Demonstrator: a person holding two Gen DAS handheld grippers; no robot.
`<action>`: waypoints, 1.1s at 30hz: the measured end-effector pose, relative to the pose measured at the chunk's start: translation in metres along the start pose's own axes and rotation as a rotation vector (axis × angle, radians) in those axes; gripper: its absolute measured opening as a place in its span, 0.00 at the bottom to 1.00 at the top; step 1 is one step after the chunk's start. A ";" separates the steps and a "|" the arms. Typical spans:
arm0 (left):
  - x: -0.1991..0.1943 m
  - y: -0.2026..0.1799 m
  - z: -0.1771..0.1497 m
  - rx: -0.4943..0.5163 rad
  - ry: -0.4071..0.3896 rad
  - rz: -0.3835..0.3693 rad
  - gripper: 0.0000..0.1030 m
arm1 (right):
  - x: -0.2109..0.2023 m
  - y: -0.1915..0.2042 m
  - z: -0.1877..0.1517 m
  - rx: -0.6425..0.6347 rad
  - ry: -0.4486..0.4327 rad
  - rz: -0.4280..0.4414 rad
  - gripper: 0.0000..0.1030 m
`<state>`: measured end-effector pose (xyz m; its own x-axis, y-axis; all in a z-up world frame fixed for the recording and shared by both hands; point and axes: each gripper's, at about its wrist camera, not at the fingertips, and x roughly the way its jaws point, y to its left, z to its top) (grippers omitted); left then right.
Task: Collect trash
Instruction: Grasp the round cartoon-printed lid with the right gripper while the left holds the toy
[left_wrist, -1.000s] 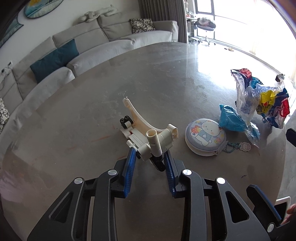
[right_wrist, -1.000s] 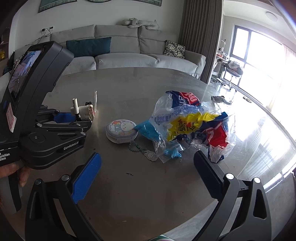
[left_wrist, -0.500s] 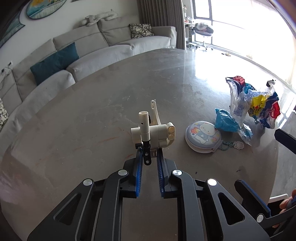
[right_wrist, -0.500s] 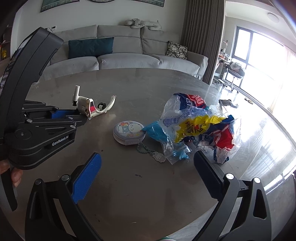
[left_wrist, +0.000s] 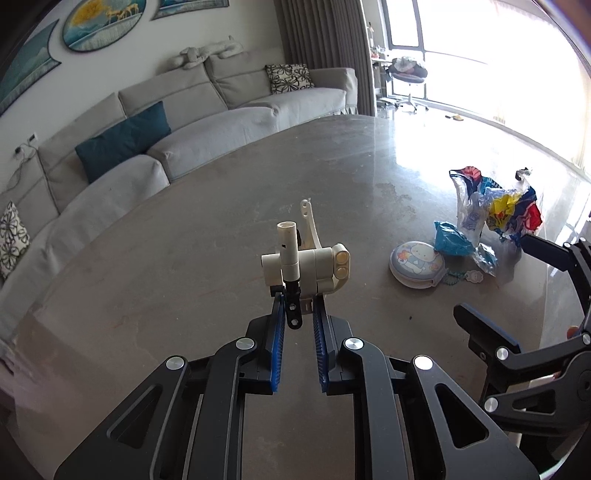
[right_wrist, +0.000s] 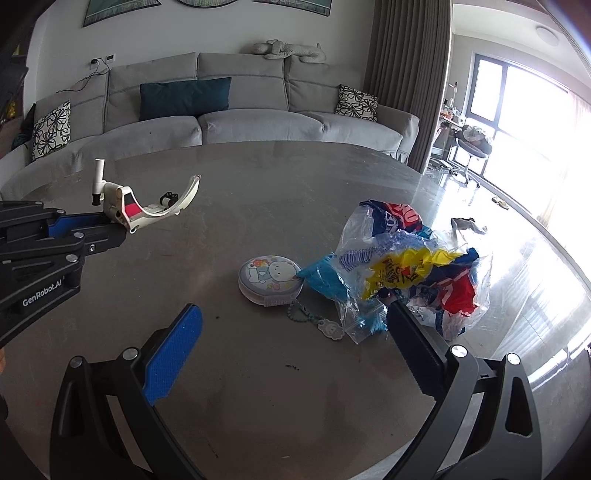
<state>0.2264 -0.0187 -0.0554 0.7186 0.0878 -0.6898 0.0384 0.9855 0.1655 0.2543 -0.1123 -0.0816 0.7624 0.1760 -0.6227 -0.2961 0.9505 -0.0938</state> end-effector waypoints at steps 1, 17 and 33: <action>-0.001 0.002 0.000 -0.001 0.001 0.001 0.16 | 0.005 0.002 0.004 0.004 0.008 0.006 0.96; 0.011 0.015 0.004 -0.031 0.013 0.001 0.16 | 0.061 0.021 0.021 0.017 0.147 0.070 0.96; 0.014 0.021 0.003 -0.050 0.020 -0.005 0.16 | 0.056 0.024 0.018 -0.007 0.169 0.070 0.44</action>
<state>0.2398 0.0026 -0.0595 0.7047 0.0857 -0.7043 0.0069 0.9918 0.1275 0.3003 -0.0755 -0.1053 0.6325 0.1961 -0.7493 -0.3498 0.9355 -0.0504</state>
